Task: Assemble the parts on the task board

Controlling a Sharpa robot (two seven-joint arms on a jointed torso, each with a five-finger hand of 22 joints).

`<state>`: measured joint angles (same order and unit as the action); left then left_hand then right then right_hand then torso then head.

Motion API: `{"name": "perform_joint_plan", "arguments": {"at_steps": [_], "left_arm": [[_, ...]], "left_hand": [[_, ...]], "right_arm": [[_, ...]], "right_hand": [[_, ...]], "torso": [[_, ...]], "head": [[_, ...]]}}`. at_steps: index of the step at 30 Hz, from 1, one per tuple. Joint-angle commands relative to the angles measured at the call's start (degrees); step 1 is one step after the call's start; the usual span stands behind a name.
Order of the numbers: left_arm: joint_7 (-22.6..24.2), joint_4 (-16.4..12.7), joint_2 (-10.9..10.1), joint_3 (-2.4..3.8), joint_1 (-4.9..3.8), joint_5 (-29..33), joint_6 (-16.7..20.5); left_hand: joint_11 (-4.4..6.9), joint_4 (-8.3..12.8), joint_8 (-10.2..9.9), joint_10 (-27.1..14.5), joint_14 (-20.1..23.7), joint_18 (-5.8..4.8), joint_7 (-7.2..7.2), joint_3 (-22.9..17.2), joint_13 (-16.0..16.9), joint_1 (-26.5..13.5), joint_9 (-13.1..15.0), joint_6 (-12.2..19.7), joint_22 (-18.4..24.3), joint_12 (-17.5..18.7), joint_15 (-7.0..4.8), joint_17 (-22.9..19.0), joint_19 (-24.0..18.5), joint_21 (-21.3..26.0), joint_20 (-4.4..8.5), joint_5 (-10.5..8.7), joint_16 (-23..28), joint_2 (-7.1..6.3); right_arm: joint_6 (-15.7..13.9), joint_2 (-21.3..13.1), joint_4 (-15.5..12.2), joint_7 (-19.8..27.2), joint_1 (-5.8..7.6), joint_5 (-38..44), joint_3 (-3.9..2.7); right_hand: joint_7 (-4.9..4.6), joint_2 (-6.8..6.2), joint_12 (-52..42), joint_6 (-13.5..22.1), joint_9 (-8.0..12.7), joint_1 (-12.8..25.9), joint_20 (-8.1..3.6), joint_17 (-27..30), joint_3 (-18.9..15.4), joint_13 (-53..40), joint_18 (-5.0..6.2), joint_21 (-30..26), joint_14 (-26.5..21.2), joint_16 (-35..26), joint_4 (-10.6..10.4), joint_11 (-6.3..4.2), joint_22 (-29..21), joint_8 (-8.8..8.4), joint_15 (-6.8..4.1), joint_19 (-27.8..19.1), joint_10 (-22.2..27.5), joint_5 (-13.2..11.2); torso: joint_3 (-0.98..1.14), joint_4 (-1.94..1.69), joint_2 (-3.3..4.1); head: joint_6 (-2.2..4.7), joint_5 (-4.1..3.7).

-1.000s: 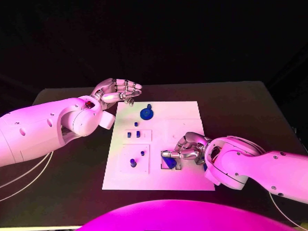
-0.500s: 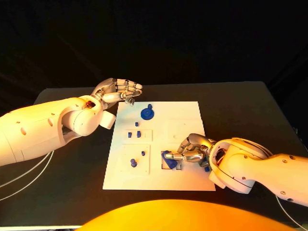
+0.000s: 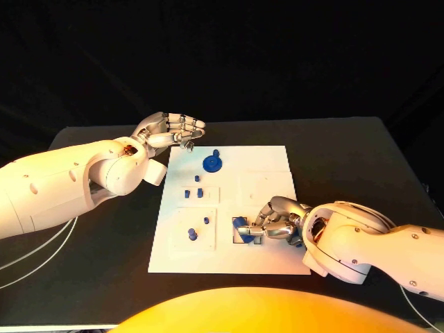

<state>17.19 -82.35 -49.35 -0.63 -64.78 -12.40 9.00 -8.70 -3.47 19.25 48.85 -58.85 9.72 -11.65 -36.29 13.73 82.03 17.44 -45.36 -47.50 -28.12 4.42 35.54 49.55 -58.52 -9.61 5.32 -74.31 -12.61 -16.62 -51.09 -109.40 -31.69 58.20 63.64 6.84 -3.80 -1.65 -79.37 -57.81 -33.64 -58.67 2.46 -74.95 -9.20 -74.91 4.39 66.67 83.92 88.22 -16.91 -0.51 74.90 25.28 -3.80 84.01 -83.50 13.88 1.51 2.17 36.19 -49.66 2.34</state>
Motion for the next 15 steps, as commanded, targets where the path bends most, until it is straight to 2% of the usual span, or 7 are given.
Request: {"name": "perform_joint_plan", "arguments": {"at_steps": [1, 5, 12, 15], "left_arm": [[0.3, -0.1, 0.1, 0.03, -0.02, -0.1, -0.8], [0.2, 0.0, 0.2, 0.03, -0.02, -0.3, -1.0], [0.2, 0.0, 0.2, 0.03, -0.02, -0.3, -1.0], [0.2, 0.0, 0.1, 0.03, -0.02, -0.3, -1.0]], "left_hand": [[0.10, -0.1, 0.3, -0.4, 0.3, 0.87, -0.47, 0.0, 0.0, 0.1, 0.0, 0.3, -0.1, -0.3, 0.05, -0.1, -0.1, 0.2, -0.35, 0.04, -0.3, -0.28], [0.12, -0.1, 0.4, -0.5, 0.3, 0.88, -0.43, -0.1, 0.0, 0.2, 0.0, 0.4, -0.1, -0.4, 0.05, -0.2, -0.1, 0.1, -0.36, 0.01, -0.4, -0.33], [0.12, -0.1, 0.4, -0.5, 0.3, 0.88, -0.43, -0.1, 0.0, 0.2, 0.0, 0.4, -0.1, -0.4, 0.05, -0.2, -0.1, 0.1, -0.36, 0.01, -0.4, -0.33], [0.12, -0.1, 0.4, -0.5, 0.3, 0.88, -0.43, -0.1, 0.0, 0.2, 0.0, 0.4, -0.1, -0.4, 0.05, -0.2, -0.1, 0.1, -0.36, 0.01, -0.4, -0.33]], "right_arm": [[1.8, 0.5, -0.1, 1.2, -0.25, 0.2, 0.01], [1.7, 1.4, 0.1, 1.7, -0.97, -0.1, 0.01], [1.6, 1.5, 0.3, 1.8, -1.35, 0.1, 0.01], [1.7, 1.2, 0.5, 1.6, -1.41, 0.4, 0.01]], "right_hand": [[0.22, 0.72, -0.3, 0.3, 0.0, 0.0, -0.24, -9.9, 0.4, -3.7, -0.64, 0.3, 5.0, -0.1, 0.0, -0.09, 10.1, 0.26, -0.28, 0.9, -0.2, 0.1], [0.23, 0.95, -0.2, 0.3, 0.0, -0.1, -0.25, -9.9, 0.5, -3.7, -0.59, 0.0, 5.0, -0.2, 0.0, -0.10, 10.1, 0.26, -0.29, 0.9, -0.2, 0.1], [0.23, 1.34, -0.1, 0.3, -0.1, -0.5, -0.26, -9.8, 0.6, -3.6, -0.56, -0.2, 5.0, -0.2, 0.1, -0.11, 10.0, 0.25, -0.30, 0.8, -0.2, 0.1], [0.25, 1.90, -0.2, 0.4, -0.1, -1.4, -0.28, -9.9, 0.7, -3.7, -0.58, -0.1, 5.0, -0.2, 0.1, -0.12, 10.1, 0.26, -0.32, 0.8, -0.2, 0.0]], "torso": [[0.01, -0.08, 0.01], [-0.01, -0.06, 0.00], [-0.04, 0.01, 0.00], [-0.02, 0.04, 0.03]], "head": [[-0.02, -0.12], [0.06, -0.27], [0.13, -0.23], [0.15, -0.12]]}}
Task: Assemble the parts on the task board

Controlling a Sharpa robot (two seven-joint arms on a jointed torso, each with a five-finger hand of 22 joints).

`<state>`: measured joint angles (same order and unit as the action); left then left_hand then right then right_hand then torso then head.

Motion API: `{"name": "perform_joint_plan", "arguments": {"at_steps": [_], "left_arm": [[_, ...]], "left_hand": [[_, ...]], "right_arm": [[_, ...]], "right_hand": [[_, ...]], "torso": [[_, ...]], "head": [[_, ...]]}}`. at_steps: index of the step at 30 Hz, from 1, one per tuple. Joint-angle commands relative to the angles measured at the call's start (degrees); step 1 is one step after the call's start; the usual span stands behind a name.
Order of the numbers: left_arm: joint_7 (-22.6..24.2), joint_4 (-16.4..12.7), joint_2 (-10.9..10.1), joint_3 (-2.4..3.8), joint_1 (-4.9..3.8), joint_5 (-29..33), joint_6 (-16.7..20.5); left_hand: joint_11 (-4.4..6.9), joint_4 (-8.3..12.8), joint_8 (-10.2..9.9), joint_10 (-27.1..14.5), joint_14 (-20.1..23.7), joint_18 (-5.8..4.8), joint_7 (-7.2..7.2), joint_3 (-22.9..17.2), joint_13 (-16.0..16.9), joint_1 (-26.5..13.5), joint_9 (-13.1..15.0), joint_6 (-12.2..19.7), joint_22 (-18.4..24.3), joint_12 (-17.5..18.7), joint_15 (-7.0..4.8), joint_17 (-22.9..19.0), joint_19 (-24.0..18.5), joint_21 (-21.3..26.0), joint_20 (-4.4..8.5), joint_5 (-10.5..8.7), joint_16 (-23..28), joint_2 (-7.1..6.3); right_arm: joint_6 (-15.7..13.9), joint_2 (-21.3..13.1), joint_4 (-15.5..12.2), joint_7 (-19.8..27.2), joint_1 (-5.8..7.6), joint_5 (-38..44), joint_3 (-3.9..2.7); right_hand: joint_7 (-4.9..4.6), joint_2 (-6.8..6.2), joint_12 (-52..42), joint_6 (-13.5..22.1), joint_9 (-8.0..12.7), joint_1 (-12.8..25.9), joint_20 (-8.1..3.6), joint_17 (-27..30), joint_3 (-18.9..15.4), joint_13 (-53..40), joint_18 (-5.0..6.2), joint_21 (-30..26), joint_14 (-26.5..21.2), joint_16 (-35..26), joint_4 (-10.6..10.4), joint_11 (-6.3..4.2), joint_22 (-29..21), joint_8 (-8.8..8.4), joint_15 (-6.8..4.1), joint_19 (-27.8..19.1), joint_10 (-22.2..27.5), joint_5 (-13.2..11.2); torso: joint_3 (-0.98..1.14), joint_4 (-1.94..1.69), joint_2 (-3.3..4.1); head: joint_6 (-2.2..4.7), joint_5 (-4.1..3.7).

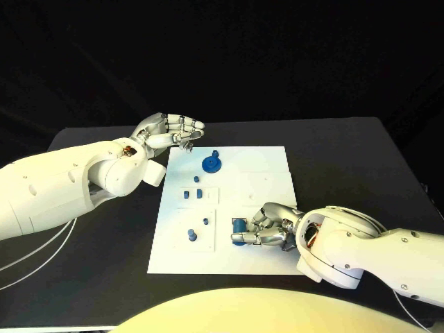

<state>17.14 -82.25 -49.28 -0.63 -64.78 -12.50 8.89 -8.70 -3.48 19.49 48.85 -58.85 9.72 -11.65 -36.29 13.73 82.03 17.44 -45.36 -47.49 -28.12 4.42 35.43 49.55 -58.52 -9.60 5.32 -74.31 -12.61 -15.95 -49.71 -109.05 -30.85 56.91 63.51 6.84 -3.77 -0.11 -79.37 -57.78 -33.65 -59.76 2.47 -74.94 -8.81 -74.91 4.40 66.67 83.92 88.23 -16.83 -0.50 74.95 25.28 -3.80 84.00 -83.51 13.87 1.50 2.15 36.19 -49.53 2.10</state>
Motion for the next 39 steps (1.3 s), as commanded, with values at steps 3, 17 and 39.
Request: {"name": "perform_joint_plan", "arguments": {"at_steps": [3, 17, 39], "left_arm": [[0.2, -0.1, 0.1, 0.03, -0.02, -0.3, -0.9], [0.2, -0.1, 0.0, 0.03, -0.02, -0.3, -1.0], [0.4, -0.4, -0.5, 0.03, -0.02, -0.3, -0.6]], "left_hand": [[0.12, 0.0, 0.2, -0.5, 0.3, 0.88, -0.44, -0.1, 0.0, 0.2, 0.0, 0.4, -0.1, -0.4, 0.05, -0.1, -0.1, 0.1, -0.36, 0.00, -0.4, -0.35], [0.11, 0.0, 0.2, -0.5, 0.3, 0.88, -0.46, -0.1, -0.1, 0.2, 0.0, 0.5, -0.1, -0.5, 0.05, -0.1, -0.1, 0.1, -0.36, -0.01, -0.4, -0.35], [0.08, -0.1, 0.3, -0.5, 0.4, 0.87, -0.49, -0.1, -0.1, 0.1, 0.0, 0.5, -0.1, -0.5, 0.08, -0.2, -0.1, 0.1, -0.37, -0.02, -0.4, -0.30]], "right_arm": [[1.3, -0.3, 0.3, 0.6, -0.15, 0.7, 0.01], [0.0, 0.0, 1.3, -0.5, -0.16, 2.0, 0.01], [-6.5, -6.7, -2.3, 5.8, 2.41, 1.3, -0.23]], "right_hand": [[0.24, 0.66, -0.2, 0.4, -0.1, -1.6, -0.31, -9.9, 0.3, -3.8, -0.60, 0.0, 5.0, -0.2, 0.1, -0.14, 10.0, 0.26, -0.34, 0.9, -0.3, 0.0], [1.07, 4.43, -1.4, -0.5, 0.4, -14.9, -0.79, -10.5, 5.3, -5.7, -0.73, 1.0, 5.1, 0.0, 0.5, -0.89, 10.2, 0.01, -0.94, 1.1, -1.3, 0.3], [-0.16, -0.12, -1.3, 1.5, 1.5, -12.5, -0.46, -10.2, 4.9, -6.0, -0.68, 0.2, 5.1, -0.1, 0.2, 0.07, 10.1, -1.66, -0.28, 0.9, -1.2, 0.1]], "torso": [[0.02, 0.05, 0.02], [-0.02, -0.01, 0.04], [0.00, 0.12, -0.03]], "head": [[0.06, 0.05], [0.04, -0.10], [0.12, -0.20]]}}
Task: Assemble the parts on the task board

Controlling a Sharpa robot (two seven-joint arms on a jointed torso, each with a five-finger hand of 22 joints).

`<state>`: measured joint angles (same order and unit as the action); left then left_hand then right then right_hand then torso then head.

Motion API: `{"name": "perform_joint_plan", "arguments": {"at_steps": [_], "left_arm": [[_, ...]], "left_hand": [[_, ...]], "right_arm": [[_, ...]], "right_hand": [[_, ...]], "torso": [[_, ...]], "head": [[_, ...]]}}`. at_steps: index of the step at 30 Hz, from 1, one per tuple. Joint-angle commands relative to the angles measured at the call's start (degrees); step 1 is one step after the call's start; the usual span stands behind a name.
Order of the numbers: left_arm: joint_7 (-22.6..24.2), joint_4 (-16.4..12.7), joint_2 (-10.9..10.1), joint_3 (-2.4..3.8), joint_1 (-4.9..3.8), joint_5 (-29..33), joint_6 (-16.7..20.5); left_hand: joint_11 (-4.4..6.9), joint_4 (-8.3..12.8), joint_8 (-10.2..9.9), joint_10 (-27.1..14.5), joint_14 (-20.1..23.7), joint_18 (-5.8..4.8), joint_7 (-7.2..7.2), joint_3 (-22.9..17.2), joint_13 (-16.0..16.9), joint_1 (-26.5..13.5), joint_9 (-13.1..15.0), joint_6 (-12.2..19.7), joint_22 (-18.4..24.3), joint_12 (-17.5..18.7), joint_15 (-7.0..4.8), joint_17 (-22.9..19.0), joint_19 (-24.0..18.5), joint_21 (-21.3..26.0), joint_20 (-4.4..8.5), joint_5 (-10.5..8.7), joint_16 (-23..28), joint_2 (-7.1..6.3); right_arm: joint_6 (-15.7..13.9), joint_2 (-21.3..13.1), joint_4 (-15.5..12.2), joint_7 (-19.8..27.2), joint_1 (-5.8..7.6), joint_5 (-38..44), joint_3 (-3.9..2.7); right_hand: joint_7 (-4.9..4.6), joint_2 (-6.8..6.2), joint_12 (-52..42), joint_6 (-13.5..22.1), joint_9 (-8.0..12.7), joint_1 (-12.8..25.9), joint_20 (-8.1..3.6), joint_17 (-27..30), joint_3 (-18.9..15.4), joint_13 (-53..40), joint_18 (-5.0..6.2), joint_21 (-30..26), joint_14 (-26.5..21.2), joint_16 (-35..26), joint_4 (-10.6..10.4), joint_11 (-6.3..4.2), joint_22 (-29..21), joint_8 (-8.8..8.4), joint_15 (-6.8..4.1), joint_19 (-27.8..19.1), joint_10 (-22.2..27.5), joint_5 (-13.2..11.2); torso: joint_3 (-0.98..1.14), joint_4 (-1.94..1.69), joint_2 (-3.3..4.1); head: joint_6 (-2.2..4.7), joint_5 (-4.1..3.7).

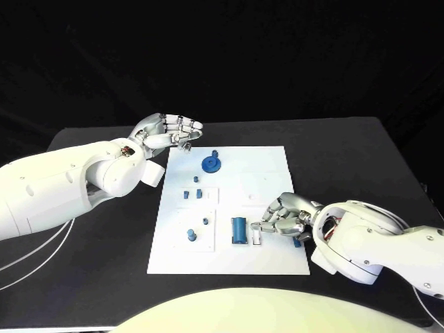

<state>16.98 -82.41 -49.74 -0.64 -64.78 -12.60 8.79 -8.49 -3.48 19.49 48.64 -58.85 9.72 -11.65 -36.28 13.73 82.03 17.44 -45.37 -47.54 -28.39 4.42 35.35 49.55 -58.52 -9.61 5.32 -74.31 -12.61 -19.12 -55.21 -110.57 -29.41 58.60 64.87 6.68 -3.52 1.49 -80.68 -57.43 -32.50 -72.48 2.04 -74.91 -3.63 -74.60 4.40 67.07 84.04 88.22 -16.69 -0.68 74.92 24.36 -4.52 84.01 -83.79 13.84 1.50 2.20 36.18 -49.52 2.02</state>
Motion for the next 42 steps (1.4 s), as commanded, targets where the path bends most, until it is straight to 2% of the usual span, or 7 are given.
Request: {"name": "perform_joint_plan", "arguments": {"at_steps": [1, 4, 9, 17, 23, 28, 42], "left_arm": [[0.6, -0.3, -0.1, 0.03, -0.03, -0.2, -0.4], [0.9, -0.5, -0.2, 0.03, -0.03, -0.1, -0.3], [1.4, -1.0, -0.4, 0.03, -0.02, 0.1, -0.1], [1.7, -1.5, -0.7, 0.03, -0.02, 0.1, 0.0], [1.7, -1.6, -0.7, 0.03, -0.01, 0.2, 0.0], [1.6, -1.6, -0.7, 0.03, -0.01, 0.2, -0.1], [1.2, -1.5, -0.7, 0.03, -0.01, 0.1, -0.4]], "left_hand": [[-0.13, -0.1, 0.3, -0.3, 0.4, 0.88, -0.49, -0.1, -0.1, 0.1, 0.0, 0.5, -0.1, -0.2, 0.08, -0.1, -0.1, 0.1, -0.37, -0.02, -0.4, -0.30], [-0.14, -0.2, 0.3, -0.3, 0.4, 0.87, -0.50, -0.1, -0.1, 0.0, 0.0, 0.5, -0.1, -0.3, 0.09, -0.1, -0.1, 0.1, -0.39, -0.03, -0.4, -0.31], [-0.17, -0.6, 0.5, -0.4, 0.4, 0.85, -0.50, 0.2, -0.1, -0.6, 0.0, 0.6, -0.1, -0.4, 0.16, -0.2, -0.2, 0.2, -0.46, -0.10, -0.4, -0.49], [-0.16, -0.9, 0.6, -0.5, 0.4, 0.85, -0.47, 0.5, -0.1, -1.0, 0.0, 0.7, 0.0, -0.6, 0.19, -0.2, -0.3, 0.3, -0.52, -0.16, -0.5, -0.66], [-0.16, -1.0, 0.6, -0.5, 0.4, 0.85, -0.47, 0.5, -0.1, -1.1, 0.0, 0.7, 0.0, -0.6, 0.20, -0.1, -0.3, 0.4, -0.53, -0.18, -0.5, -0.68], [-0.16, -1.0, 0.6, -0.5, 0.4, 0.85, -0.47, 0.5, -0.1, -1.1, 0.0, 0.7, 0.0, -0.6, 0.20, -0.1, -0.3, 0.4, -0.53, -0.18, -0.5, -0.68], [-0.16, -1.0, 0.6, -0.5, 0.4, 0.85, -0.47, 0.5, -0.1, -1.1, 0.0, 0.7, 0.0, -0.6, 0.20, -0.1, -0.3, 0.4, -0.53, -0.18, -0.5, -0.68]], "right_arm": [[-3.5, -1.9, -1.0, 4.9, 1.09, -0.1, -0.08], [-2.9, -4.8, -1.7, 6.1, 2.17, 0.6, -0.09], [-1.5, -8.8, -1.6, 6.3, 2.55, 3.5, -0.01], [-0.5, -12.8, -1.9, 4.2, 0.67, 11.9, 0.17], [1.5, -13.0, -1.7, 1.5, -1.24, 14.9, 0.26], [2.0, -12.1, -1.2, 0.1, -2.23, 15.6, 0.28], [2.8, -8.9, -0.2, -0.8, -3.60, 16.5, 0.29]], "right_hand": [[-0.61, -2.09, 0.0, 1.4, 0.5, 0.1, 0.08, -10.3, -0.2, -6.4, -0.70, -0.1, 5.0, -0.1, 0.0, 0.42, 10.1, -1.02, 0.59, 0.9, -0.9, 0.2], [-1.14, -3.71, -0.1, 2.2, 0.9, -1.2, 0.47, -10.3, 0.6, -6.6, -0.73, 0.1, 5.0, -0.1, 0.1, 0.90, 10.2, -1.95, 1.02, 0.9, -0.9, 0.2], [-1.55, -5.69, 0.1, 2.5, 1.4, -2.6, 0.80, -10.3, 1.7, -6.5, -0.73, 0.2, 5.0, -0.1, 0.1, 1.27, 10.2, -2.92, 1.35, 0.9, -0.7, 0.2], [-1.50, -7.04, -0.1, 1.5, 1.6, -3.1, 0.97, -10.8, 2.9, -6.8, -0.92, 1.5, 5.1, 0.1, -0.1, 1.29, 10.5, -3.09, 1.44, 1.2, -0.8, 0.2], [-0.66, -7.63, -1.5, -0.7, 1.5, -2.8, 0.66, -11.8, 4.6, -8.0, -1.20, 3.6, 5.3, 0.5, -0.1, 0.60, 10.9, -2.39, 0.92, 1.7, -1.7, 0.2], [-0.49, -7.84, -1.4, -1.2, 1.5, -2.4, 0.54, -11.7, 4.9, -8.0, -1.18, 3.4, 5.3, 0.5, -0.2, 0.43, 10.9, -2.15, 0.77, 1.7, -1.7, 0.2], [-0.17, -7.83, -1.4, -1.7, 1.4, -1.5, 0.36, -11.7, 5.6, -8.1, -1.15, 3.3, 5.3, 0.5, -0.1, 0.19, 10.8, -1.81, 0.58, 1.7, -1.7, 0.2]], "torso": [[-0.01, 0.06, -0.02], [-0.04, 0.05, 0.00], [-0.05, -0.13, 0.12], [0.04, 0.11, 0.03], [0.01, -0.07, 0.05], [-0.03, -0.10, 0.07], [-0.01, -0.06, 0.03]], "head": [[0.13, -0.19], [0.20, -0.81], [0.28, -1.97], [0.27, -2.47], [0.12, -2.67], [0.06, -2.77], [-0.10, -2.36]]}}
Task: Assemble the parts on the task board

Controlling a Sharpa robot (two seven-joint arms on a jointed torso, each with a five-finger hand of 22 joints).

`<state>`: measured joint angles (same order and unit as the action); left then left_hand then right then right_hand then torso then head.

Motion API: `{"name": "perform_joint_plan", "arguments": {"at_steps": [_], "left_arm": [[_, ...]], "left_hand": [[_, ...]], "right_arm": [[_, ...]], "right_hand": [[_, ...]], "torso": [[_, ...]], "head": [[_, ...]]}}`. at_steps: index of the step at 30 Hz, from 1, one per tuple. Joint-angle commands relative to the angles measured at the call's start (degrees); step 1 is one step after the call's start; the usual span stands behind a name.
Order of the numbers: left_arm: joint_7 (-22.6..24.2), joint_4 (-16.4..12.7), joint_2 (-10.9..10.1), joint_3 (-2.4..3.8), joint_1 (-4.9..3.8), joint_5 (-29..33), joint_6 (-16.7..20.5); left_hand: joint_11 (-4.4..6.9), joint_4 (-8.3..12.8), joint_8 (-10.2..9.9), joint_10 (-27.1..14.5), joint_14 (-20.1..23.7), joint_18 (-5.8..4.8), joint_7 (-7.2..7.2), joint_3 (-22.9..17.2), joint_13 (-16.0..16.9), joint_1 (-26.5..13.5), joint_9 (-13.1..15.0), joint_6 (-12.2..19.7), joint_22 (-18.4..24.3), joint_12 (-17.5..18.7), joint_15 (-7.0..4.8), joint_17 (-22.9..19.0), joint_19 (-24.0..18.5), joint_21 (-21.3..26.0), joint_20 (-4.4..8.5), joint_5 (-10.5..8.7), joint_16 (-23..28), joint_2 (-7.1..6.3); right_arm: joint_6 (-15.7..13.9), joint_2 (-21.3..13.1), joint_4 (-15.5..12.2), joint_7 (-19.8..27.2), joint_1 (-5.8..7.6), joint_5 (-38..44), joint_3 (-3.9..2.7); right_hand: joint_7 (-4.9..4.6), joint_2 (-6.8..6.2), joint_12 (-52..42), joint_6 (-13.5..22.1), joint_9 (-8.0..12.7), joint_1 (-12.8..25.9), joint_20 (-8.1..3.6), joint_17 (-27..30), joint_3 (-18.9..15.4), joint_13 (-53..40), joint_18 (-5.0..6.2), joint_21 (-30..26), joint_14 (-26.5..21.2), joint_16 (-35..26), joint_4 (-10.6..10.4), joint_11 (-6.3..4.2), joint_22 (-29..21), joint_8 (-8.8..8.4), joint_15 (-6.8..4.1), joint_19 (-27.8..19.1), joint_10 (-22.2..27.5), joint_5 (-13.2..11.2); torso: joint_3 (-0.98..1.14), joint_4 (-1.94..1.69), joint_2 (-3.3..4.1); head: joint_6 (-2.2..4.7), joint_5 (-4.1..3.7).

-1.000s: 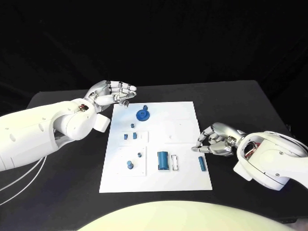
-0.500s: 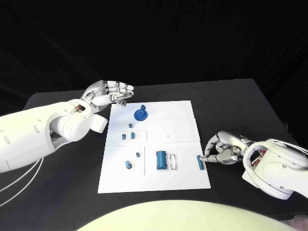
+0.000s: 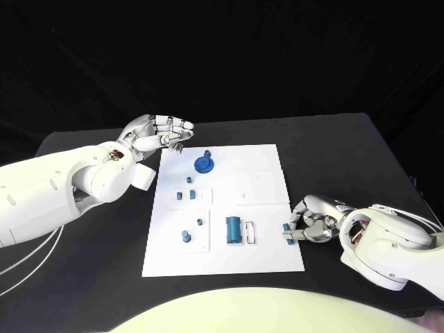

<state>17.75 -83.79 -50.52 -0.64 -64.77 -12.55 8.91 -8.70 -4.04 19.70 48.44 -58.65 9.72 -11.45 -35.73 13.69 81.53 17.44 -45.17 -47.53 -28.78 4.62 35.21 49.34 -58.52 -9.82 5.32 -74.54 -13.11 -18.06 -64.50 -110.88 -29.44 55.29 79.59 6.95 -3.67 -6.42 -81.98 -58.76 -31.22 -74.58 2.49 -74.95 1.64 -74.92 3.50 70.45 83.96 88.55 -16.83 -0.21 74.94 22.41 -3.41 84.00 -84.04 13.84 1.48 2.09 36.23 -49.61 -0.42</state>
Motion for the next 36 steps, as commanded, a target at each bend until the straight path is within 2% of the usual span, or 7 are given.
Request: {"name": "perform_joint_plan", "arguments": {"at_steps": [1, 5, 10, 18, 21, 25, 36], "left_arm": [[0.4, -0.1, 0.1, 0.03, -0.02, 0.0, -0.6], [0.3, 0.0, 0.1, 0.03, -0.02, 0.0, -0.6], [0.3, 0.0, 0.2, 0.03, -0.02, 0.0, -0.7], [0.3, 0.0, 0.3, 0.03, -0.02, 0.0, -0.7], [0.3, 0.0, 0.3, 0.03, -0.02, 0.0, -0.7], [0.6, -0.2, 0.3, 0.03, -0.02, 0.0, -0.5], [0.5, -0.2, 0.3, 0.03, -0.03, 0.3, 0.0]], "left_hand": [[0.05, -0.4, 0.4, -0.3, 0.2, 0.85, -0.67, 0.0, -0.1, -0.6, 0.0, 0.5, 0.0, -0.2, 0.00, 0.0, -0.1, 0.4, -0.32, -0.18, -0.3, -0.18], [0.08, -0.5, 0.5, -0.4, 0.2, 0.87, -0.64, 0.0, -0.1, -0.6, 0.0, 0.5, 0.1, -0.3, -0.01, 0.0, -0.1, 0.4, -0.34, -0.20, -0.4, -0.13], [0.08, -0.5, 0.5, -0.4, 0.2, 0.87, -0.64, 0.0, -0.1, -0.6, 0.0, 0.5, 0.1, -0.3, -0.01, 0.0, -0.1, 0.4, -0.34, -0.20, -0.4, -0.13], [0.06, -0.6, 0.5, -0.4, 0.2, 0.87, -0.66, 0.0, -0.1, -0.7, 0.0, 0.6, 0.1, -0.4, -0.01, 0.0, -0.1, 0.5, -0.35, -0.18, -0.4, 0.05], [0.06, -0.7, 0.6, -0.5, 0.2, 0.87, -0.66, 0.0, -0.1, -0.7, 0.0, 0.6, 0.1, -0.4, -0.01, 0.0, -0.1, 0.5, -0.35, -0.17, -0.4, 0.11], [0.08, -0.8, 0.6, -0.5, 0.2, 0.88, -0.66, -0.2, -0.1, -0.6, 0.0, 0.6, 0.1, -0.5, -0.01, 0.0, 0.0, 0.5, -0.35, -0.11, -0.5, 0.47], [0.09, -0.7, 0.7, -0.5, 0.1, 0.90, -0.70, -0.5, -0.1, -0.3, 0.0, 0.8, 0.1, -0.6, -0.06, 0.1, 0.0, 0.5, -0.32, -0.03, -0.5, 0.85]], "right_arm": [[2.2, 0.6, 0.2, -0.9, -0.42, 2.0, 0.03], [5.0, 1.5, 0.7, -1.8, -0.83, 4.0, 0.05], [8.4, 2.5, 1.2, -3.3, -1.59, 9.1, 0.12], [9.4, 4.0, 1.5, -3.6, -2.08, 15.0, 0.18], [7.5, 4.2, 1.5, -3.5, -2.13, 15.5, 0.19], [2.6, 4.1, 1.4, -3.0, -2.17, 14.9, 0.19], [-9.6, 3.6, -0.7, 3.0, -1.15, 1.7, 0.13]], "right_hand": [[0.04, 0.08, -0.1, -0.5, 0.0, 0.6, -0.10, -11.7, 0.4, -7.7, -0.26, -0.1, 5.3, 0.1, 0.1, -0.31, 10.8, 0.19, -0.55, 1.7, -1.5, 0.2], [0.36, -0.27, 0.0, -0.8, -0.1, -0.3, -0.30, -11.6, 1.3, -7.6, -0.23, -0.3, 5.3, 0.1, 0.2, -0.61, 10.8, 0.58, -0.81, 1.6, -1.4, 0.2], [0.58, -1.89, 0.3, -0.7, -0.3, -3.3, -0.60, -11.6, 3.3, -7.5, -0.21, -0.5, 5.3, 0.1, 0.2, -0.85, 10.7, 1.01, -1.06, 1.5, -1.3, 0.2], [0.22, -3.55, 1.1, 0.0, -0.1, -6.5, -0.49, -11.4, 5.0, -6.9, -0.10, -1.3, 5.3, 0.0, 0.3, -0.56, 10.5, 0.81, -0.81, 1.2, -0.8, 0.2], [0.09, -3.82, 1.2, -0.4, 0.6, -12.2, -0.52, -11.5, 11.7, -7.0, -0.09, -1.3, 5.3, 0.0, 0.6, -0.50, 10.6, 0.34, -0.85, 1.2, -0.6, 0.4], [0.30, -3.87, 0.7, -0.8, 0.8, -12.3, -0.55, -11.9, 16.8, -7.4, -0.35, 0.4, 5.4, 0.2, 0.6, -0.69, 10.9, 0.37, -0.93, 1.6, -1.0, 0.4], [0.82, -4.97, -0.4, -1.0, 0.2, -9.8, -0.85, -12.0, 21.7, -8.5, -0.70, 2.8, 5.4, 0.2, 0.9, -1.10, 11.4, 1.25, -1.28, 2.2, -1.9, 0.1]], "torso": [[0.03, 0.06, -0.01], [0.05, 0.04, -0.03], [0.03, 0.03, -0.05], [0.01, 0.03, -0.08], [0.02, 0.01, -0.03], [-0.01, 0.01, 0.02], [0.04, 0.12, -0.02]], "head": [[-0.06, 0.12], [-0.05, 0.07], [-0.03, 0.21], [0.19, 0.25], [0.33, 0.27], [0.28, 0.26], [0.09, 0.80]]}}
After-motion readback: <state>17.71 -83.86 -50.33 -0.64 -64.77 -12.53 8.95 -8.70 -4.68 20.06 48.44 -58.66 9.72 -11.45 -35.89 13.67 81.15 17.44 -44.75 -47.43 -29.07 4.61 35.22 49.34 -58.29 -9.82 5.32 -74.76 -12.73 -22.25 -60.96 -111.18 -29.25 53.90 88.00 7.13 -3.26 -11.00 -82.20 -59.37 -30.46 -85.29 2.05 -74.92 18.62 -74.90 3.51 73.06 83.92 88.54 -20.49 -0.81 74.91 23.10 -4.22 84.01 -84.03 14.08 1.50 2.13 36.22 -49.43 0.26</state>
